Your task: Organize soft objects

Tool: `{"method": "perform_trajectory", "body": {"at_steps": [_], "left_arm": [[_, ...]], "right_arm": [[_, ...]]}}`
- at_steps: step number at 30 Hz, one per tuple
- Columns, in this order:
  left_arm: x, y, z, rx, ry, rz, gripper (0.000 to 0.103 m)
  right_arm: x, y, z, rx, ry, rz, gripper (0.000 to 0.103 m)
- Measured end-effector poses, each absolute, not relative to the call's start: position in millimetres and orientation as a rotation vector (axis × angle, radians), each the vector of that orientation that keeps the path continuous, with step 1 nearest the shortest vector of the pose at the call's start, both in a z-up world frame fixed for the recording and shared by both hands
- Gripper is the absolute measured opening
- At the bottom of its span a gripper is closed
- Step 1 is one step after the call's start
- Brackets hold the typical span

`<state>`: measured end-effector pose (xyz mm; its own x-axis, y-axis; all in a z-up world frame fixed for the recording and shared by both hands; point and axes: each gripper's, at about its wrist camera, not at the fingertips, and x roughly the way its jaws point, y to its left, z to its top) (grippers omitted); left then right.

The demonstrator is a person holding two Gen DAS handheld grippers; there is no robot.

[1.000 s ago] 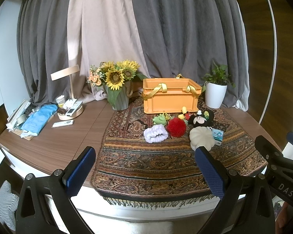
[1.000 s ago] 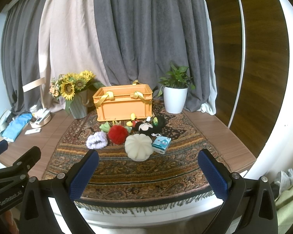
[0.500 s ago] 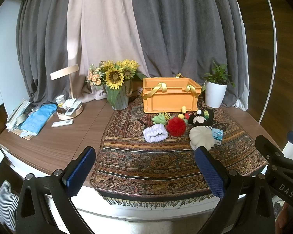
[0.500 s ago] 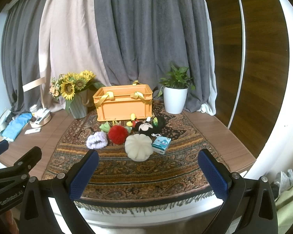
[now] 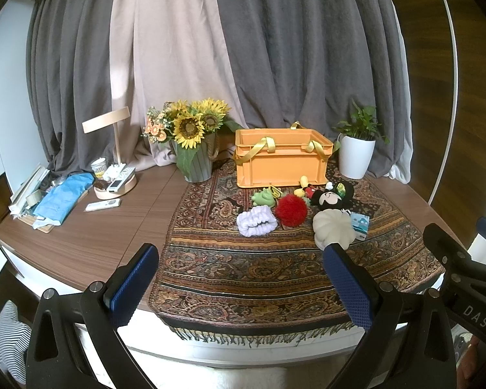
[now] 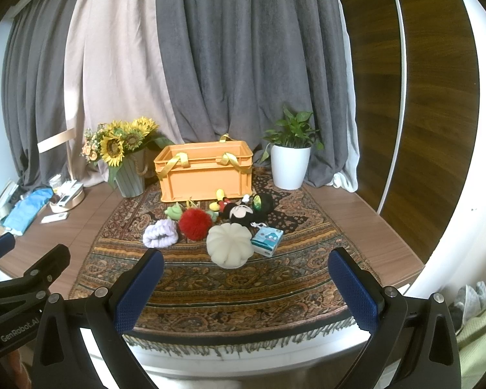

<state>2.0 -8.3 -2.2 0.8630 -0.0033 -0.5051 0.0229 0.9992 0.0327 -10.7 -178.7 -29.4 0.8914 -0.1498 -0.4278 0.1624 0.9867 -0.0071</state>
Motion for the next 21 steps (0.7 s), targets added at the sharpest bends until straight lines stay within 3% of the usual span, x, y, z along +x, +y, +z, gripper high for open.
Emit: {"method": "perform_trajectory", "body": {"at_steps": [21], "left_arm": [[2.7, -9.6, -6.8, 0.039, 0.535, -0.004, 0.103]], "right_arm": [[-6.9, -181.0, -29.8, 0.041, 0.448, -0.148, 0.102]]}}
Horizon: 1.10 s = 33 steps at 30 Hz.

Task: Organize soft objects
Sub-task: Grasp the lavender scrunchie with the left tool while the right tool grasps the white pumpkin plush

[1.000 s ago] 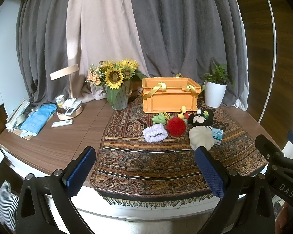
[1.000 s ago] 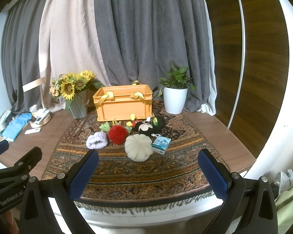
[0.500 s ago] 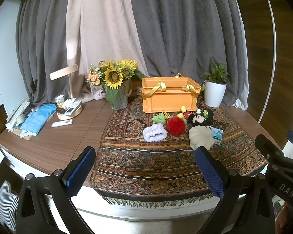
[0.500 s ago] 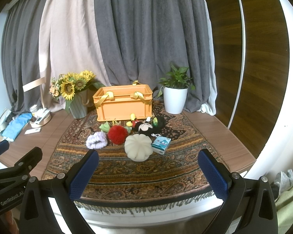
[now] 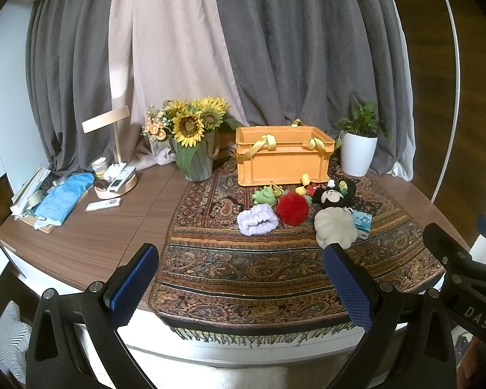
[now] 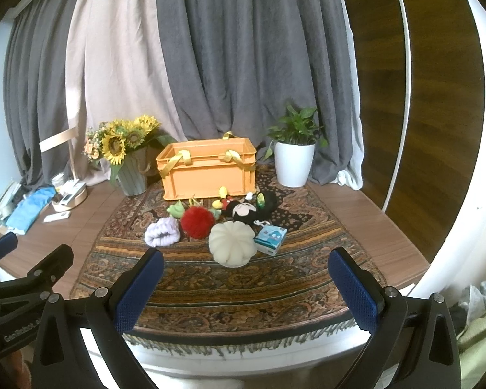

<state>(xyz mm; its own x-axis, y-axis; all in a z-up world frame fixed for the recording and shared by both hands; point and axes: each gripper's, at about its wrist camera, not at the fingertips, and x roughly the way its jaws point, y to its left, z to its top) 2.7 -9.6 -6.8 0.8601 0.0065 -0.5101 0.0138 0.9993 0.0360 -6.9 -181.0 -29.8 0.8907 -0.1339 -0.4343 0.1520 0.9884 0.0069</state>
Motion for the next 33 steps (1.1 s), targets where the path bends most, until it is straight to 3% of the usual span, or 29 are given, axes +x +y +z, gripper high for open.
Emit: {"method": "perform_trajectory", "body": {"at_steps": [13, 33], "left_arm": [[42.2, -1.1, -36.7, 0.047, 0.595, 0.006, 0.103], [203.4, 3.3, -92.6, 0.201, 0.672, -0.195, 0.102]], "right_arm": [[40.7, -173.3, -57.4, 0.065, 0.523, -0.110, 0.102], [194.5, -159.9, -115.5, 0.107, 0.725, -0.209, 0.102]]}}
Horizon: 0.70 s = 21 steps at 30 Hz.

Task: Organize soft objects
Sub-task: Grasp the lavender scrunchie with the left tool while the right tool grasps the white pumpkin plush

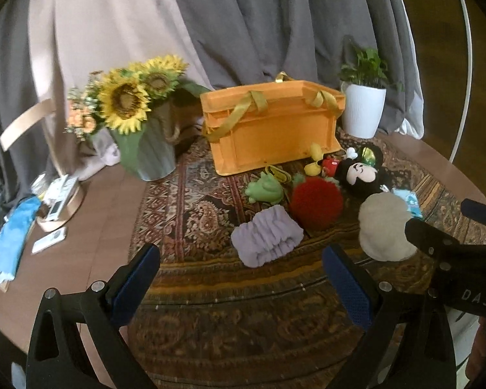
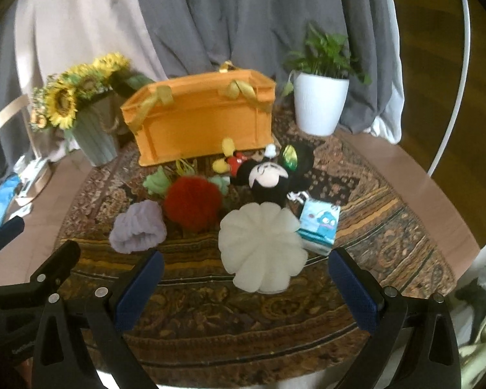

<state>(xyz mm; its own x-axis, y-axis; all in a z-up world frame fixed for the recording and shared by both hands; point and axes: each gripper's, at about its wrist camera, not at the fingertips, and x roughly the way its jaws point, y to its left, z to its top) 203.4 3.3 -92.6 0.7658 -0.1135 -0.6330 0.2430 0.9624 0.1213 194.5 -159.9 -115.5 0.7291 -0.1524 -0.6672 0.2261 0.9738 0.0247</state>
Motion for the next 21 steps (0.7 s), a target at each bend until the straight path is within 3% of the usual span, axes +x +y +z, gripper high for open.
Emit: {"method": "perform_trajectory", "body": {"at_steps": [13, 21], "left_arm": [[261.7, -19.6, -155.1, 0.272, 0.793, -0.215, 0.083], [281.2, -30.2, -175.2, 0.283, 0.821, -0.195, 0.079]], "right_arm": [[244.2, -172.0, -167.4, 0.126, 0.859, -0.240, 0.101], [263.1, -180.9, -183.0, 0.098, 0.870, -0.242, 0.101]]}}
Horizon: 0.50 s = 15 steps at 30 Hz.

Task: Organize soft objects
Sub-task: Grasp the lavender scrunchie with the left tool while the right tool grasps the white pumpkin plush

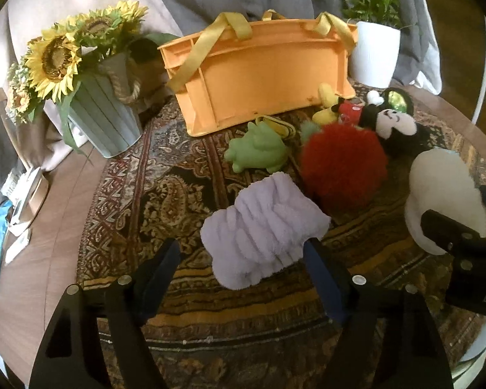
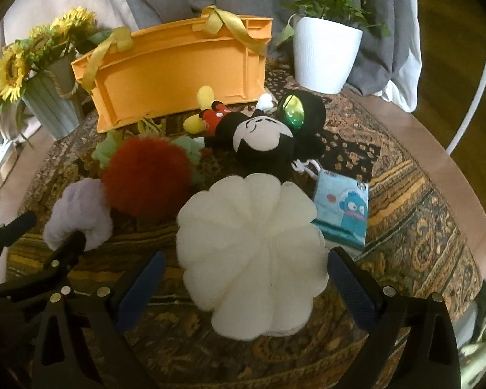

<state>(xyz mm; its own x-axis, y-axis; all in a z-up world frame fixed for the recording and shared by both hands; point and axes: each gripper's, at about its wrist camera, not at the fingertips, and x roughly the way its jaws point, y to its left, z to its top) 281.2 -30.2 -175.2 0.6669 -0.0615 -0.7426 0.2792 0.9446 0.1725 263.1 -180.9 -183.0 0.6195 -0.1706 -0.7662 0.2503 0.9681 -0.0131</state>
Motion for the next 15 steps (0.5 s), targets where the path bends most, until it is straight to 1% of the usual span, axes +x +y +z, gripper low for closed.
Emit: {"method": "perform_trajectory", "body": {"at_steps": [2, 5, 7, 8, 10, 12, 15], "left_arm": [[286.6, -32.9, -179.9, 0.285, 0.826, -0.183, 0.077], [292.5, -34.3, -183.2, 0.285, 0.828, -0.168, 0.068], [295.5, -34.8, -182.1, 0.268, 0.830, -0.168, 0.053], [296.1, -35.0, -180.9, 0.257, 0.829, -0.164, 0.049], [297.5, -35.7, -180.5, 0.249, 0.834, -0.149, 0.033], [298.6, -35.0, -181.7, 0.236, 0.846, -0.145, 0.029], [297.6, -32.5, -179.8, 0.214, 0.849, -0.143, 0.023]], "right_arm": [[268.6, -182.1, -186.5, 0.081, 0.876, -0.248, 0.101], [274.1, -183.9, -190.6, 0.067, 0.885, -0.254, 0.101], [277.2, -185.8, -193.0, 0.073, 0.885, -0.255, 0.101], [278.5, -186.3, -193.6, 0.073, 0.884, -0.257, 0.100], [278.6, -186.5, -193.0, 0.065, 0.876, -0.257, 0.096], [277.5, -184.6, -191.1, 0.053, 0.864, -0.256, 0.091], [274.7, -184.5, -188.5, 0.051, 0.857, -0.252, 0.087]]}}
